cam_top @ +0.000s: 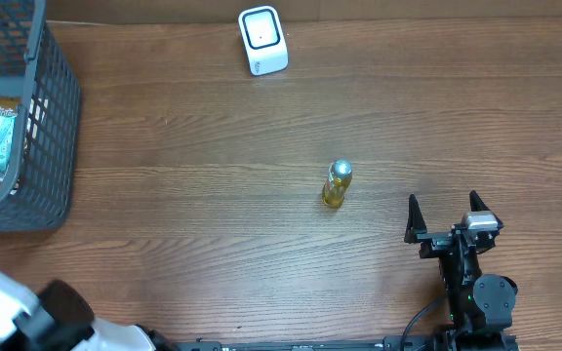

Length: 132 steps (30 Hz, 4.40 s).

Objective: Scan the item barcode
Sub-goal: 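Carry the green-lidded jar out and lower it left of the bottle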

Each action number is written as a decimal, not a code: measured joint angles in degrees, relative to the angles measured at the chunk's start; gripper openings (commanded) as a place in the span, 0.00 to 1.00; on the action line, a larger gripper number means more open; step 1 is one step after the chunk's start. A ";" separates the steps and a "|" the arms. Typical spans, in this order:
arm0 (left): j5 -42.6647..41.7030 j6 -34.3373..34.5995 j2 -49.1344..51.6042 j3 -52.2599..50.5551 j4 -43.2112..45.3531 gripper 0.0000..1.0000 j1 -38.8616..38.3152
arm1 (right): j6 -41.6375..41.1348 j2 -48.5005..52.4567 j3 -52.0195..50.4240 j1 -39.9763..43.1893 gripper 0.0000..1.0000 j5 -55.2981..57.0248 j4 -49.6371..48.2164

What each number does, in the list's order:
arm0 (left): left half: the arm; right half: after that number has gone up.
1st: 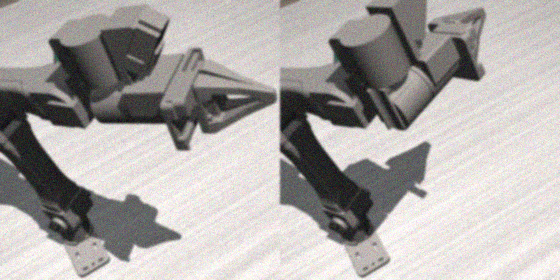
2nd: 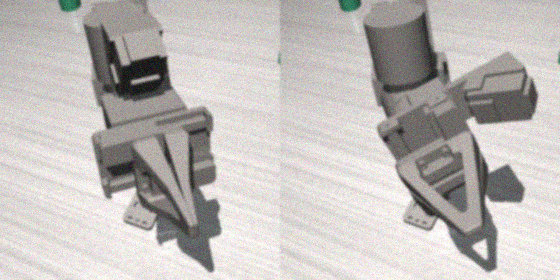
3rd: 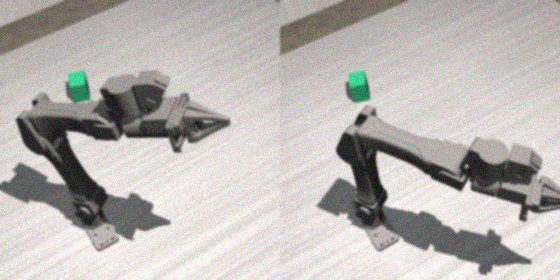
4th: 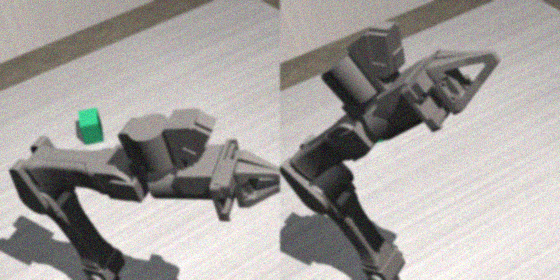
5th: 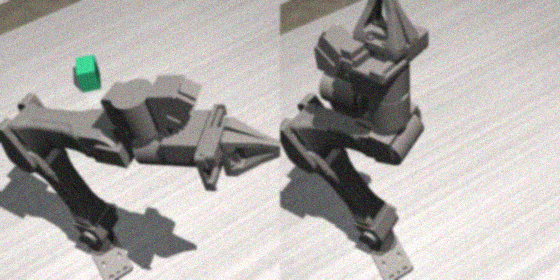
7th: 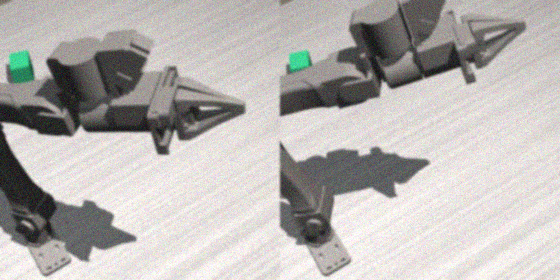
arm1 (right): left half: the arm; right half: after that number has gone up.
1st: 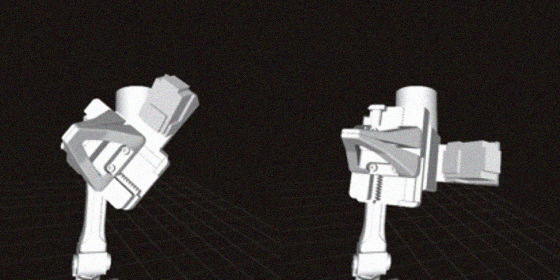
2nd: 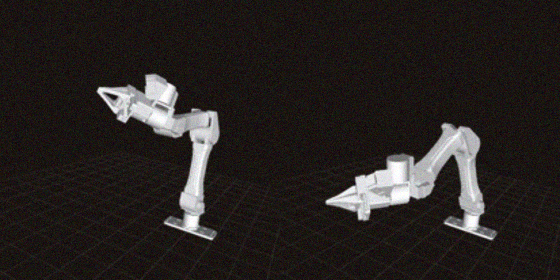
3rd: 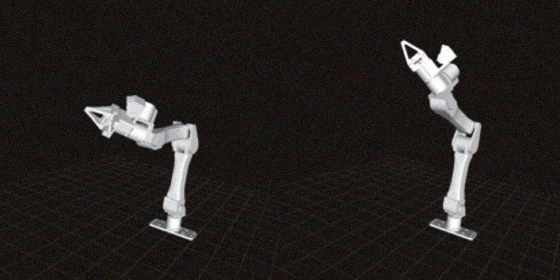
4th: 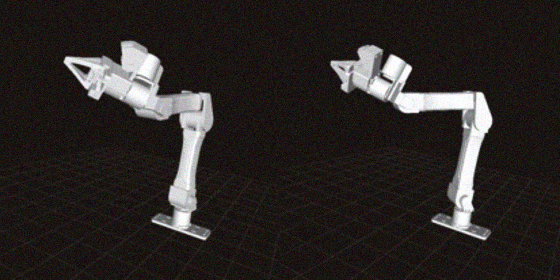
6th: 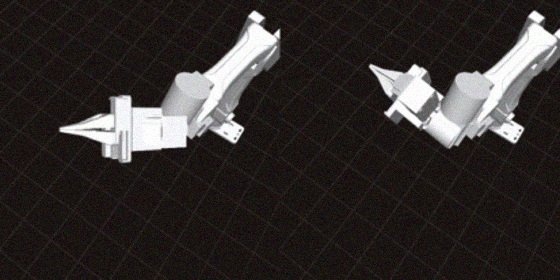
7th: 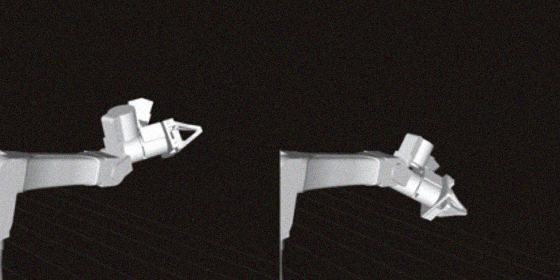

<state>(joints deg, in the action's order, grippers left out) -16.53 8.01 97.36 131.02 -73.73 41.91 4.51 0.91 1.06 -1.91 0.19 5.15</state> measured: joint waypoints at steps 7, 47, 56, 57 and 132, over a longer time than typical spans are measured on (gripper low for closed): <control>-5.53 0.63 -5.88 0.44 -2.95 0.39 -5.86 | -0.02 0.00 0.00 0.00 1.00 0.02 0.00; 21.77 15.52 -5.95 -47.91 18.32 0.39 -79.89 | -0.02 0.00 0.00 0.00 1.00 0.00 -0.02; 24.15 18.91 -5.53 -56.72 24.17 0.42 -80.65 | -0.02 0.00 0.00 0.00 1.00 0.00 0.00; 24.11 19.06 -5.05 -56.96 24.13 0.42 -80.65 | -0.02 0.00 0.00 0.00 1.00 0.00 0.00; 4.50 -2.43 7.26 -50.49 19.15 0.99 -68.02 | 0.00 0.00 0.00 0.00 1.00 0.00 0.04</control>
<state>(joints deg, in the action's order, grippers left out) -12.03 5.58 104.62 80.53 -54.59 -26.11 4.51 0.91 1.06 -1.91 0.19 5.19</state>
